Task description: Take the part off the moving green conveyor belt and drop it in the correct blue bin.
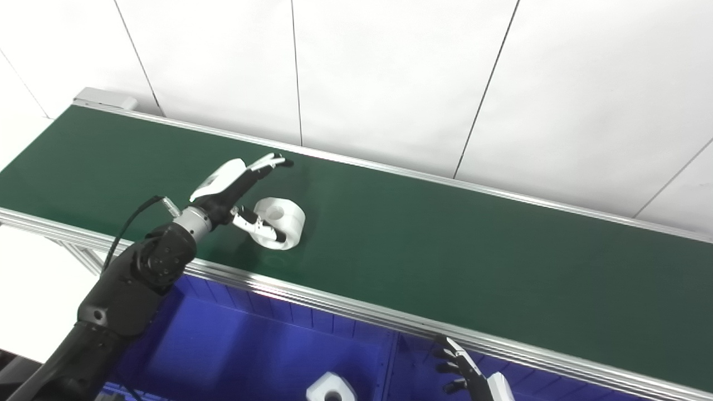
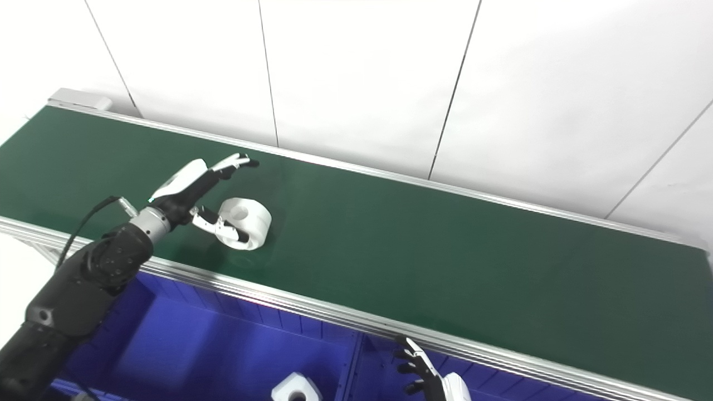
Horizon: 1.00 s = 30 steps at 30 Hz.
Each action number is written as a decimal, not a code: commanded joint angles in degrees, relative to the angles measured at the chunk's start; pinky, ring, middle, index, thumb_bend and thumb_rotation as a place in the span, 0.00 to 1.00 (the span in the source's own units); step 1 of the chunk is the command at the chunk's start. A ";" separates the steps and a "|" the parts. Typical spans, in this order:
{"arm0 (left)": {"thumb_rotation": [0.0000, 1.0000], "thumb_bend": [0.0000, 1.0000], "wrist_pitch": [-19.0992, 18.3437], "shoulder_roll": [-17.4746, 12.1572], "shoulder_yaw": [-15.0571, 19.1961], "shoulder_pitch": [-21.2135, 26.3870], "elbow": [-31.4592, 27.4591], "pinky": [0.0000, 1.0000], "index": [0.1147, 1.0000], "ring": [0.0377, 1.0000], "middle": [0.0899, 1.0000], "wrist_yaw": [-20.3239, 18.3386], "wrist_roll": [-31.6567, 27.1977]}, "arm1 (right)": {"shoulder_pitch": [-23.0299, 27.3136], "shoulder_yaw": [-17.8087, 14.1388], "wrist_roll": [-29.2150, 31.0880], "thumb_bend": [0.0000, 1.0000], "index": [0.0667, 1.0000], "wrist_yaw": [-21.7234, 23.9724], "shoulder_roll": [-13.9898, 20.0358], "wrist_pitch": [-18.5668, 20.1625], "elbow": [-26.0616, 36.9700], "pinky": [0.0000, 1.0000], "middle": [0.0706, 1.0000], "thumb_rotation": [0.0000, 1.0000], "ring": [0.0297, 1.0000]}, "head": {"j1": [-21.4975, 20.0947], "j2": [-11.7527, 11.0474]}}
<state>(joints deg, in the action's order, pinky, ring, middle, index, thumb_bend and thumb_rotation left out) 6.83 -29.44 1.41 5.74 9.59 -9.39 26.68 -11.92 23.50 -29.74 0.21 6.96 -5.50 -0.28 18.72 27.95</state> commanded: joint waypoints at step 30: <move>0.00 0.51 9.37 7.15 2.67 -3.08 -3.46 0.42 0.47 0.44 0.41 7.48 -13.32 | -0.93 -0.04 0.17 0.64 0.88 0.65 -1.05 -0.27 5.48 0.59 0.80 0.11 0.74 | -2.80 4.65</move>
<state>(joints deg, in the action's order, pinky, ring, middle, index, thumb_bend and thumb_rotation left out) 15.18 -22.27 3.25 3.16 8.82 -3.16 14.53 -12.82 23.43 -29.89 0.71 6.44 -5.33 2.44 16.44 31.82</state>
